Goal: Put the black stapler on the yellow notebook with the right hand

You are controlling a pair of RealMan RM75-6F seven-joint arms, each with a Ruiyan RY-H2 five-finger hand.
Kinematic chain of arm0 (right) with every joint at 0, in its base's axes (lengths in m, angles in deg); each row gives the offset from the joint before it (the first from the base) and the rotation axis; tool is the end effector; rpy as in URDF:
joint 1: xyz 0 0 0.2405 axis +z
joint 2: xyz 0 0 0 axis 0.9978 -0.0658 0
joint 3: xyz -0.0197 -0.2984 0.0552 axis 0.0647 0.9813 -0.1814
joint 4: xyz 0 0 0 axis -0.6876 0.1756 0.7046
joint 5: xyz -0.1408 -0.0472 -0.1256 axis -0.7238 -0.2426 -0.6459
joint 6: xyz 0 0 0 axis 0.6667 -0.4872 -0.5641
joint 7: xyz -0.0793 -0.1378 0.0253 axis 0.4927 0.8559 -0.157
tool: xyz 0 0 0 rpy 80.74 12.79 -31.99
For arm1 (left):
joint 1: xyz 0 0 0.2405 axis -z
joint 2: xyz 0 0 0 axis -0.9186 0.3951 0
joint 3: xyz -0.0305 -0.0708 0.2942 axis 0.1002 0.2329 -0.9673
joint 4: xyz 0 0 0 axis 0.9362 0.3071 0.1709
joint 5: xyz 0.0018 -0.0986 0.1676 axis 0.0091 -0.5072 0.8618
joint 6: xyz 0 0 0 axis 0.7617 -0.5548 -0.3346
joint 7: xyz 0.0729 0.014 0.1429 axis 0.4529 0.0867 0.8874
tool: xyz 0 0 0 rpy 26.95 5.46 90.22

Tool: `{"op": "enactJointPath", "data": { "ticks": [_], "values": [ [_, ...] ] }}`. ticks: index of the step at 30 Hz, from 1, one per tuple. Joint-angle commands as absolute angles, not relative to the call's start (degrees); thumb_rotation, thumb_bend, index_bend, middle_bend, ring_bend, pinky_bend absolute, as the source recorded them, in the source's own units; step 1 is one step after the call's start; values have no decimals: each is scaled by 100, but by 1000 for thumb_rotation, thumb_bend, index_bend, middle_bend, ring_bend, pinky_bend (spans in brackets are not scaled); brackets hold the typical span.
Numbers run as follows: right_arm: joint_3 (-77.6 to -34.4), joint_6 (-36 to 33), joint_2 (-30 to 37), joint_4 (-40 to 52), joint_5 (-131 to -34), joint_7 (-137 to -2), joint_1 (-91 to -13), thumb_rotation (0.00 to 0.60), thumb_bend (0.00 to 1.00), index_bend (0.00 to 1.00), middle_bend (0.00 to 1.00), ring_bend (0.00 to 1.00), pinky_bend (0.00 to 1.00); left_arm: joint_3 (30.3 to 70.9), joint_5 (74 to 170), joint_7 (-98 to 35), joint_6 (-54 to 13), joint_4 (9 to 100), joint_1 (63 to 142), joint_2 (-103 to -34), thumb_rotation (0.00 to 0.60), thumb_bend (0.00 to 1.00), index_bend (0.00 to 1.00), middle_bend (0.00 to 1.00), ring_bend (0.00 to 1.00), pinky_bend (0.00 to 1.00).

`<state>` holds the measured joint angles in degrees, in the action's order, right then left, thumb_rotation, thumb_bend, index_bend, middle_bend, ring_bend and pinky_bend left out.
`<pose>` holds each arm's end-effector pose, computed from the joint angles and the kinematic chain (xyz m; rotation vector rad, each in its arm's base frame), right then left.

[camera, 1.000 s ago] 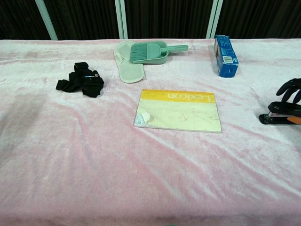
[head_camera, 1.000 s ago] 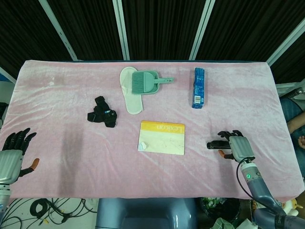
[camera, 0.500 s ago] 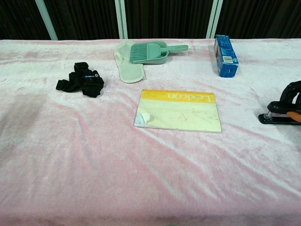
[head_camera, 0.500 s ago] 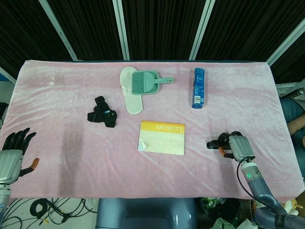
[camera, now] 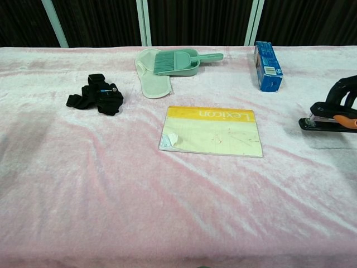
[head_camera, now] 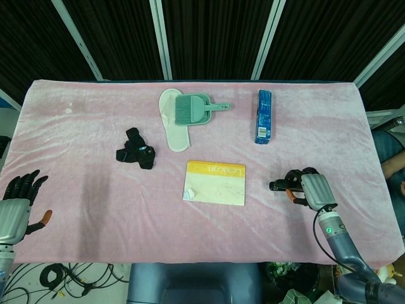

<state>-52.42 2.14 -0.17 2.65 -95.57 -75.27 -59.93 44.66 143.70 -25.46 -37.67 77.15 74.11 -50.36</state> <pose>-0.3161 -0.3401 0.0745 1.5856 -1.1569 0.9472 -0.3415 0.2121 0.1753 -1.4305 -0.9280 -0.8351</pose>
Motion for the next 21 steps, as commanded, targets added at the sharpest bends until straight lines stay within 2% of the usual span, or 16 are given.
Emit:
{"op": "enactJointPath", "data": {
  "ticks": [1,6,12,21],
  "values": [
    [-5367,490,-173,-186,-9449,-7409,-5804,600,359,506,473,445,251,4466,14370,-2542,-3759,7714,7416,-5035,600,326,119,14,0,10],
    [-5641,941,-215,-772,-9049,-7122,-5445,600,360,508,478,457,270,4459,14366,-2535,-3737,7716,7423,-5028,600,326,119,14,0,11],
    [-6031,868,367,-938,-8279,-6315,-5064,600,375,524,484,464,280,4456,14377,-2587,-3742,7709,7417,-4994,600,326,120,14,0,10],
    [-6284,785,1163,-850,-7056,-5041,-4439,600,383,527,484,464,280,4460,14349,-2670,-3682,7695,7435,-4937,600,326,119,14,0,10]
  ]
}}
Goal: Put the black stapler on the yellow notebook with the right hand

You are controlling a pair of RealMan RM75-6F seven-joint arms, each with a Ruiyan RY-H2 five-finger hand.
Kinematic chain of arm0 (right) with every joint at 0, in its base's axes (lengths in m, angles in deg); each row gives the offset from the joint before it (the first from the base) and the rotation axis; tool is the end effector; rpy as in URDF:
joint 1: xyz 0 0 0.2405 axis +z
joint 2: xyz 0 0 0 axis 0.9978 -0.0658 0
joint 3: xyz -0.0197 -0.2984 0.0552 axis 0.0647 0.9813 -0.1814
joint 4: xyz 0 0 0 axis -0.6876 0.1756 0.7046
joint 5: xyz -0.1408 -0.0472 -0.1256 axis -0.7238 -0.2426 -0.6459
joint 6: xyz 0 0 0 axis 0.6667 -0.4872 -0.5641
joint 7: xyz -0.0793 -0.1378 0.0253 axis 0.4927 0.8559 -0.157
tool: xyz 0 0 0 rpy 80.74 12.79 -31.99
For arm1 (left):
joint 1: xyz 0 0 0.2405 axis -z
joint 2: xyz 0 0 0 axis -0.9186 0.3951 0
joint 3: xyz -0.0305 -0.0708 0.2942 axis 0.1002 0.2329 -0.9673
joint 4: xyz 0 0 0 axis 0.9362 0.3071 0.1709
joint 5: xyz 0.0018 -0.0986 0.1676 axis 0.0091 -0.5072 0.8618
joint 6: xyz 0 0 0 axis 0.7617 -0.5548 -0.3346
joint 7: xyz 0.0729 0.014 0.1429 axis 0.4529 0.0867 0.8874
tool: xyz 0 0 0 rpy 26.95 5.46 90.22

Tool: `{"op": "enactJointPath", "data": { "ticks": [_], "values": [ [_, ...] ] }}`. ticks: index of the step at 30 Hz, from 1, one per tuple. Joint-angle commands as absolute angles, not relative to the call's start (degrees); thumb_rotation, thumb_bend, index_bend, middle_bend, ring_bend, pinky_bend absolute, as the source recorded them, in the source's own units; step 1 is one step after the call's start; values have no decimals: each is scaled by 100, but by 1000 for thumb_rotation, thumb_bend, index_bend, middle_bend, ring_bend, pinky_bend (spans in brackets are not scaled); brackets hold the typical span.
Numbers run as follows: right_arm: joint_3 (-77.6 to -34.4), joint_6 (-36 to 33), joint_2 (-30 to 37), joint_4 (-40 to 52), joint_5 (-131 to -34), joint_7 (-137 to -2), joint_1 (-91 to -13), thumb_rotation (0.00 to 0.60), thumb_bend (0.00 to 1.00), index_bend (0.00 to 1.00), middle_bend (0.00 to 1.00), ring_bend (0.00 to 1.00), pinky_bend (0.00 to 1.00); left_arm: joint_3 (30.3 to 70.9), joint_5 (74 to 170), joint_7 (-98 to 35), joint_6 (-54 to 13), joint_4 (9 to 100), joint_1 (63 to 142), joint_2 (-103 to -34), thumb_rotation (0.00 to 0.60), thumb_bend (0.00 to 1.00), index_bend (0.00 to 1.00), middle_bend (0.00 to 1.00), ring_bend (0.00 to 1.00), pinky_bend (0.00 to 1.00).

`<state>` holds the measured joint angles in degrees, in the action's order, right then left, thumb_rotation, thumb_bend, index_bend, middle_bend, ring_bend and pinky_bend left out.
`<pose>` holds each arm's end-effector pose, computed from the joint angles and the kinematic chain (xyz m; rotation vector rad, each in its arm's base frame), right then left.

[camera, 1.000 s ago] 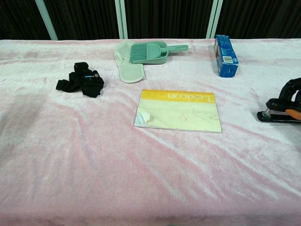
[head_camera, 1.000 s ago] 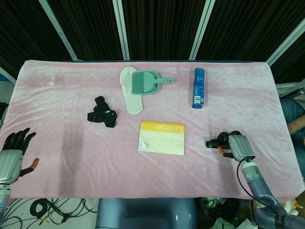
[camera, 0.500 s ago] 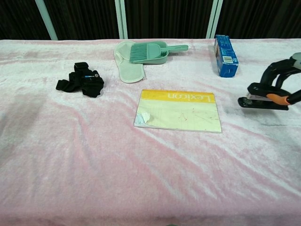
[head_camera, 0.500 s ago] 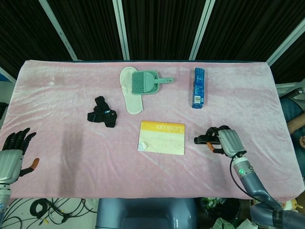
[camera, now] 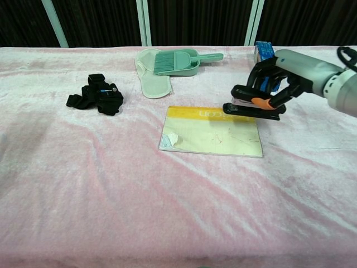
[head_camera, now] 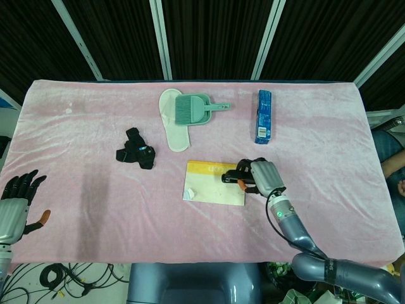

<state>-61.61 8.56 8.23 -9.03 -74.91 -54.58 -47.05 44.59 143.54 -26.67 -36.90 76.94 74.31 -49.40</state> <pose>-0.1884 -0.3876 0.0071 1.6558 -1.2828 1.0269 -0.3438 0.2132 0.1798 -1.4351 -0.9375 -0.8281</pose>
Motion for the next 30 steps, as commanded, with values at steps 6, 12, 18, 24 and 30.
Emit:
{"op": "enactJointPath", "data": {
  "ticks": [6,12,18,24,30],
  "values": [
    [-6313,654,1652,-683,-6624,-4646,-4165,600,384,527,484,464,280,4450,14350,-2639,-3654,7703,7448,-4945,600,326,119,14,0,10],
    [-6316,550,1936,-449,-6611,-4586,-4036,600,384,527,484,464,280,4456,14333,-2657,-3647,7713,7450,-4930,600,326,119,14,0,10],
    [-6251,465,2096,-252,-6681,-4538,-3999,600,377,527,474,463,280,4453,14320,-2632,-3630,7723,7457,-4931,600,326,120,14,0,10],
    [-6186,452,2113,-191,-6674,-4433,-3988,600,338,406,377,397,272,4456,14296,-2622,-3627,7724,7453,-4934,600,326,120,14,0,11],
    [-6143,354,2141,-272,-6396,-4158,-4005,600,287,263,200,285,203,4457,14277,-2609,-3616,7727,7455,-4932,600,326,119,14,0,10]
  ]
}}
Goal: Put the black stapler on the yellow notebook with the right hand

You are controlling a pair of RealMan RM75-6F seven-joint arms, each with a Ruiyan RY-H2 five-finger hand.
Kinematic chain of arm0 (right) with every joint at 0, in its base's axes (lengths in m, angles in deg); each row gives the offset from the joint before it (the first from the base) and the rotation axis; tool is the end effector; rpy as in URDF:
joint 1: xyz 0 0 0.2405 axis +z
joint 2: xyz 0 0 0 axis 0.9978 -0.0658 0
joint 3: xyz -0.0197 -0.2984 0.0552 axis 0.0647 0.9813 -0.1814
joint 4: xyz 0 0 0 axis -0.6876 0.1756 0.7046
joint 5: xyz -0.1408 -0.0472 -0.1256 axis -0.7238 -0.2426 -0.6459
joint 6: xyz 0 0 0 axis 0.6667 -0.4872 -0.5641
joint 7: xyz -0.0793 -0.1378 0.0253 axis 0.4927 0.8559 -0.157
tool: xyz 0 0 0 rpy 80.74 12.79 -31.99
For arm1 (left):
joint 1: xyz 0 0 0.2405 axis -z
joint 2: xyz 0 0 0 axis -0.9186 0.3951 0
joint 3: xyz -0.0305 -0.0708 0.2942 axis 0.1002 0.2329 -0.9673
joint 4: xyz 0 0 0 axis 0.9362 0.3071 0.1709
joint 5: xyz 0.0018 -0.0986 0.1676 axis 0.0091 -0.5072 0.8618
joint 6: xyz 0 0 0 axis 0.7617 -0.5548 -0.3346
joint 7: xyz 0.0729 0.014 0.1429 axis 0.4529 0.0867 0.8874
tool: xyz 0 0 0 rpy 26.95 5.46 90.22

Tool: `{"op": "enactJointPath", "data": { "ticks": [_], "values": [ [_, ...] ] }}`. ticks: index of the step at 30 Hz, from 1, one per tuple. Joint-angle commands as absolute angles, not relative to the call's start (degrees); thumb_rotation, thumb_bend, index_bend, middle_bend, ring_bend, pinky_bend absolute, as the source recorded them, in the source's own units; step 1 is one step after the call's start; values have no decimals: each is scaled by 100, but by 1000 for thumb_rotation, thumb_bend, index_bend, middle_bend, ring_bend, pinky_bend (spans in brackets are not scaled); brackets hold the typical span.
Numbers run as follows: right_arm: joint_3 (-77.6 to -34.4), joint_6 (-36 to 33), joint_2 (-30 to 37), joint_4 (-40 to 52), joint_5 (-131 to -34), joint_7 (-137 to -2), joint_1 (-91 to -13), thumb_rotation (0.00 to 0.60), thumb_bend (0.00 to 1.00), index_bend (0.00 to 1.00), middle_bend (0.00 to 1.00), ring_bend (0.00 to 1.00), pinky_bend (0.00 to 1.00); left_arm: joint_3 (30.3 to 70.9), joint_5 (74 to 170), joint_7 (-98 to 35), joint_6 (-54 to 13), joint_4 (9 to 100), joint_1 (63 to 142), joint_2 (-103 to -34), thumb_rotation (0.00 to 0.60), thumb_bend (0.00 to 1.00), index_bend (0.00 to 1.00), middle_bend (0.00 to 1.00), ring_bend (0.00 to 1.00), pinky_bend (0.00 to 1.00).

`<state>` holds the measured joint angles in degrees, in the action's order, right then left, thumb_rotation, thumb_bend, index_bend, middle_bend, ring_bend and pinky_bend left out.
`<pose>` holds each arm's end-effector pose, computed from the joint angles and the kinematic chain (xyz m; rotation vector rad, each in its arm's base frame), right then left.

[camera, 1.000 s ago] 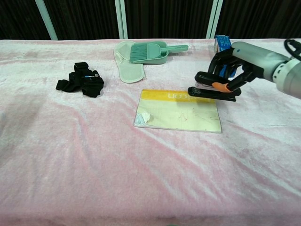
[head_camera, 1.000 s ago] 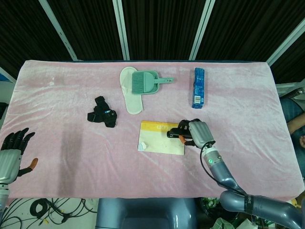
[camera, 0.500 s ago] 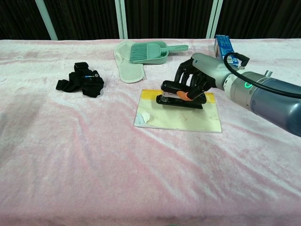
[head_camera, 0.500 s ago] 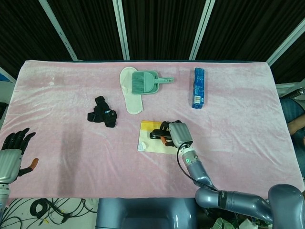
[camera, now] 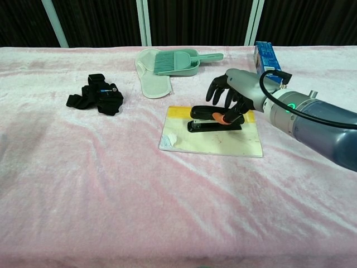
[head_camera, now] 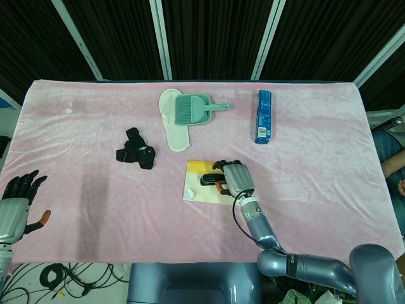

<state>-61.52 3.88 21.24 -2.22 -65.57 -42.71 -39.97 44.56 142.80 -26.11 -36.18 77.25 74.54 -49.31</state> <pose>-0.1458 -0.3931 -0.0640 1.6794 -1.2400 0.9515 -0.3447 0.2141 0.1785 -1.4373 -0.9461 -0.8125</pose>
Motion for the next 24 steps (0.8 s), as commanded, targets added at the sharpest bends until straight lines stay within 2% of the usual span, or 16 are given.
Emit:
{"op": "enactJointPath", "data": {
  "ticks": [1,6,10,14,19,22,24],
  "values": [
    [-6155,350,2142,-310,-6298,-4108,-4003,600,278,238,160,253,189,4457,14277,-2605,-3614,7728,7458,-4932,600,326,120,14,0,10],
    [-6206,290,2090,-511,-6101,-4036,-4024,600,255,154,42,153,151,4457,14289,-2598,-3619,7718,7461,-4937,600,326,119,14,0,10],
    [-6265,72,1825,-872,-6266,-4147,-4155,600,254,147,37,148,141,4463,14281,-2613,-3632,7722,7455,-4926,600,326,119,14,0,11],
    [-6249,-240,1270,-1515,-6586,-4322,-4451,600,254,139,38,149,135,4460,14301,-2615,-3646,7719,7453,-4930,600,326,119,14,0,10],
    [-5955,-426,182,-2437,-6548,-4143,-4893,600,253,124,39,149,122,4449,14338,-2608,-3675,7712,7446,-4942,600,325,119,14,0,10],
    [-5808,-584,-255,-2723,-6603,-4128,-5119,600,254,123,42,150,113,4451,14353,-2614,-3695,7709,7441,-4950,600,325,119,14,0,11],
    [-5634,-816,-550,-2737,-6973,-4245,-5368,600,254,122,46,150,98,4446,14377,-2614,-3716,7705,7436,-4959,600,326,119,14,0,11]
  ]
}}
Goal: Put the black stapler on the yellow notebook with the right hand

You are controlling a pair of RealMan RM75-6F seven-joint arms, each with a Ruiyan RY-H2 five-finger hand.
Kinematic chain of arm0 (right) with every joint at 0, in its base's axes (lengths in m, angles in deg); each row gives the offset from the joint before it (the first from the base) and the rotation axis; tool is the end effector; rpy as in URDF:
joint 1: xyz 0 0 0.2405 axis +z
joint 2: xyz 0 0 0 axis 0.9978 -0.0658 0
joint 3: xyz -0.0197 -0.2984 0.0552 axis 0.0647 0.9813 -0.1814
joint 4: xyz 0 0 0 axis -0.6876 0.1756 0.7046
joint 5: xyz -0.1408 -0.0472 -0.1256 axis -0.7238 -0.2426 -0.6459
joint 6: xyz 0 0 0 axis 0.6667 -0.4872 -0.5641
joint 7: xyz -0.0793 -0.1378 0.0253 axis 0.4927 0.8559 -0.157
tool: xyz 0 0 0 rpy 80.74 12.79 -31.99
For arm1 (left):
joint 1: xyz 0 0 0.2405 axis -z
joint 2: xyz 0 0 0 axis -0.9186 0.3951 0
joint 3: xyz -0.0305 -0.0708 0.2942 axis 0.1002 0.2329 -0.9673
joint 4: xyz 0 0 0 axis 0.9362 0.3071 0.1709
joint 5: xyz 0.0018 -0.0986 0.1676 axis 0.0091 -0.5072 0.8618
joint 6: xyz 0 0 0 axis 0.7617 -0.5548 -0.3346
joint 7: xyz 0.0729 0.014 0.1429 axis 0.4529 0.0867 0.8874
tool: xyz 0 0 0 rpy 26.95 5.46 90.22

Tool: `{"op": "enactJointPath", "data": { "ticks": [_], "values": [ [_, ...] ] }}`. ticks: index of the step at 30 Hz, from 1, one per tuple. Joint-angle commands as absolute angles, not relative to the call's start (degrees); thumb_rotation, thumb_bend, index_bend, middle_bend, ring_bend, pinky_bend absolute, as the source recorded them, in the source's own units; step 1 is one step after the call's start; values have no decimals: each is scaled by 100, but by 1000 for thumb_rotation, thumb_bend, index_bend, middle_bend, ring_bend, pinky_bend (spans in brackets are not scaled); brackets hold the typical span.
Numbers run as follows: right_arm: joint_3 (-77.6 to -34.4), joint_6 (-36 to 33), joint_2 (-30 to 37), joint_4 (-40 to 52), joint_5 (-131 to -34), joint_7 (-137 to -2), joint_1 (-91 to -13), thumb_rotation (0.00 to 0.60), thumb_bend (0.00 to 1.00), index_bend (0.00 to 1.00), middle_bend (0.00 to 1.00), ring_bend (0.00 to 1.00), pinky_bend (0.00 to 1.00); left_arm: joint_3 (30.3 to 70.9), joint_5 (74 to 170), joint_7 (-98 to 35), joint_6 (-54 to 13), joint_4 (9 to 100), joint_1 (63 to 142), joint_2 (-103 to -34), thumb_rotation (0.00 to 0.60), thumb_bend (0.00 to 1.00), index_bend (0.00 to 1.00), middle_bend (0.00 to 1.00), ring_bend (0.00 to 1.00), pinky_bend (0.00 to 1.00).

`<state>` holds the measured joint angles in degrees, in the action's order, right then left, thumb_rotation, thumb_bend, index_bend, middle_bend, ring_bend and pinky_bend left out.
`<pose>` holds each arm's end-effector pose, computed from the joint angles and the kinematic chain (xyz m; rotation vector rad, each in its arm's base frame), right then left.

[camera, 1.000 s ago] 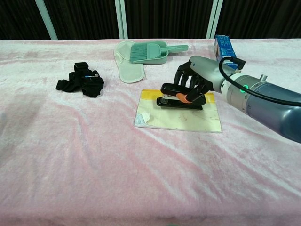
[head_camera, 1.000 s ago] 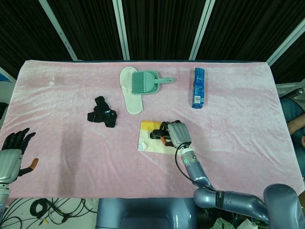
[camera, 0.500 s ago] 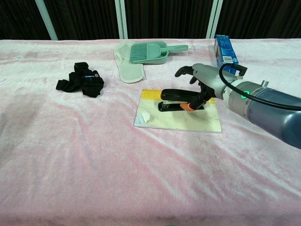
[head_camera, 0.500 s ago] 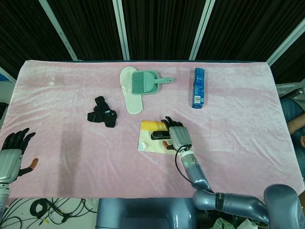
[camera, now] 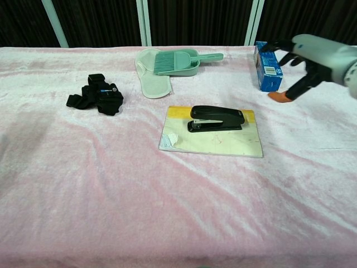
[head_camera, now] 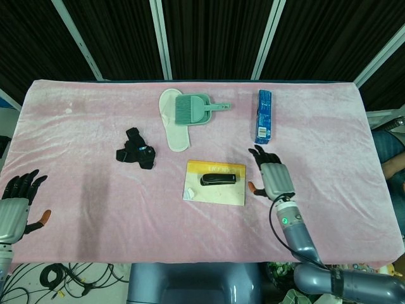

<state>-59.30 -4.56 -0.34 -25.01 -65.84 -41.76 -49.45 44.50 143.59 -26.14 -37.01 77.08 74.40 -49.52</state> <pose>-0.1992 -0.3590 0.0648 1.5371 -1.2034 0.9141 -0.3428 0.2133 0.1787 -1.4391 -0.9322 -0.8262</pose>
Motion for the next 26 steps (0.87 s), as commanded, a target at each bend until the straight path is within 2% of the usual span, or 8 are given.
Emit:
{"op": "enactJointPath", "data": {
  "ticks": [1,6,10,18,26],
  "values": [
    [-5526,-910,-656,-2675,-7267,-4413,-5508,600,254,122,48,151,91,4442,14393,-2613,-3729,7702,7432,-4963,600,326,119,14,0,11],
    [-4746,-1206,-1008,-1743,-8944,-6067,-6331,600,254,122,49,152,86,4431,14490,-2634,-3817,7657,7412,-5004,600,326,119,15,0,10],
    [-4302,-1678,-872,-891,-9713,-6630,-6840,600,254,122,49,153,86,4450,14495,-2668,-3871,7648,7396,-5028,600,326,119,15,0,10],
    [-4203,-2514,-307,317,-10212,-6791,-7422,600,254,120,43,149,86,4476,14488,-2680,-3912,7646,7386,-5048,600,326,119,15,0,11],
    [-4377,-2547,-61,859,-10213,-6725,-7522,600,253,113,40,147,85,4500,14483,-2583,-3909,7592,7408,-5059,600,326,120,15,0,10]
  ]
}}
